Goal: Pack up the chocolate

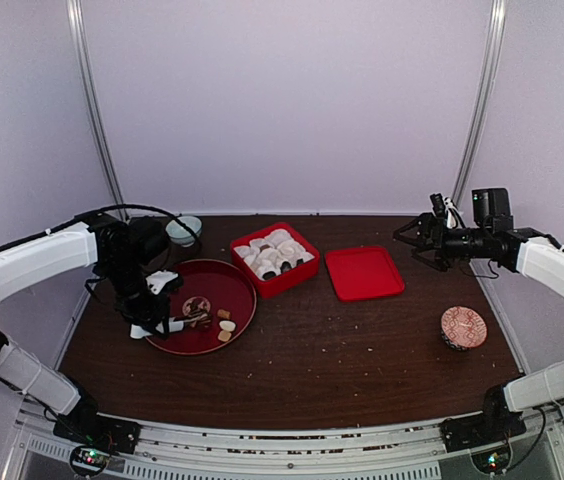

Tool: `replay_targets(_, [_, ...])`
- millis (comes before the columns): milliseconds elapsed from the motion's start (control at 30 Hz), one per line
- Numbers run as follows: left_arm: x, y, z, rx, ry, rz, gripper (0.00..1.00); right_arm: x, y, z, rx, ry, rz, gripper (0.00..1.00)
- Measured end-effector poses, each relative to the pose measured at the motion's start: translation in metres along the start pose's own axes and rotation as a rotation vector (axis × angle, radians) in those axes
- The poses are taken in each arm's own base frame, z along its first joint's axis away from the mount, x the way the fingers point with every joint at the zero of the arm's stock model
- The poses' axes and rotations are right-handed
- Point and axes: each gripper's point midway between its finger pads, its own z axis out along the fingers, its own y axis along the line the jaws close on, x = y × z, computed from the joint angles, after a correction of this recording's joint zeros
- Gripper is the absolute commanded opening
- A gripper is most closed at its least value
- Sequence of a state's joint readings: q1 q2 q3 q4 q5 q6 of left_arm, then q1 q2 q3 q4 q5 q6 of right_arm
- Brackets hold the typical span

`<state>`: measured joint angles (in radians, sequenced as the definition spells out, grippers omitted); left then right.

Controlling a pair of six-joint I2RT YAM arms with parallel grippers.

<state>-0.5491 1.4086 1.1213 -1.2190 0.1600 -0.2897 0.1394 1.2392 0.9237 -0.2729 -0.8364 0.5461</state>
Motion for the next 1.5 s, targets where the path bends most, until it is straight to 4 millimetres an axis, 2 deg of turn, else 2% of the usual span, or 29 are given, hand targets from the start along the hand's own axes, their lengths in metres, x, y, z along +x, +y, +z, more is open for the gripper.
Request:
replay_targets(133, [-0.007,-0.002,-0.007,0.004,-0.028,-0.012,0.18,0.0,0.0,0.0,0.0,0.0,0.0,1.0])
replay_targets(400, [-0.046,-0.013,-0.046,0.022,-0.166,-0.019,0.17,0.001,0.0,0.0,0.002,0.003,0.002,1.0])
replay_targets(567, [-0.095,-0.025,-0.067,0.041,-0.262,-0.011,0.17,0.002,-0.001,0.0,0.005,0.006,0.0,1.0])
replay_targets(767, [-0.164,-0.037,-0.071,0.063,-0.341,-0.008,0.17,0.004,-0.003,0.0,0.013,0.013,-0.003,1.0])
replay_targets(833, [-0.19,-0.041,-0.071,0.072,-0.373,-0.003,0.17,0.004,-0.004,0.0,0.016,0.014,-0.004,1.0])
replay_targets(967, [-0.228,-0.046,-0.063,0.078,-0.411,0.005,0.17,0.004,-0.005,0.0,0.022,0.015,-0.005,1.0])
replay_targets(1100, [-0.258,-0.048,-0.047,0.076,-0.418,0.009,0.17,0.004,-0.005,-0.001,0.031,0.017,-0.006,1.0])
replay_targets(1300, [-0.287,-0.051,-0.025,0.08,-0.424,0.016,0.17,0.003,-0.004,-0.002,0.039,0.016,-0.019,1.0])
replay_targets(1500, [-0.297,-0.052,-0.009,0.095,-0.413,0.019,0.18,0.006,-0.007,-0.002,0.049,0.027,-0.01,1.0])
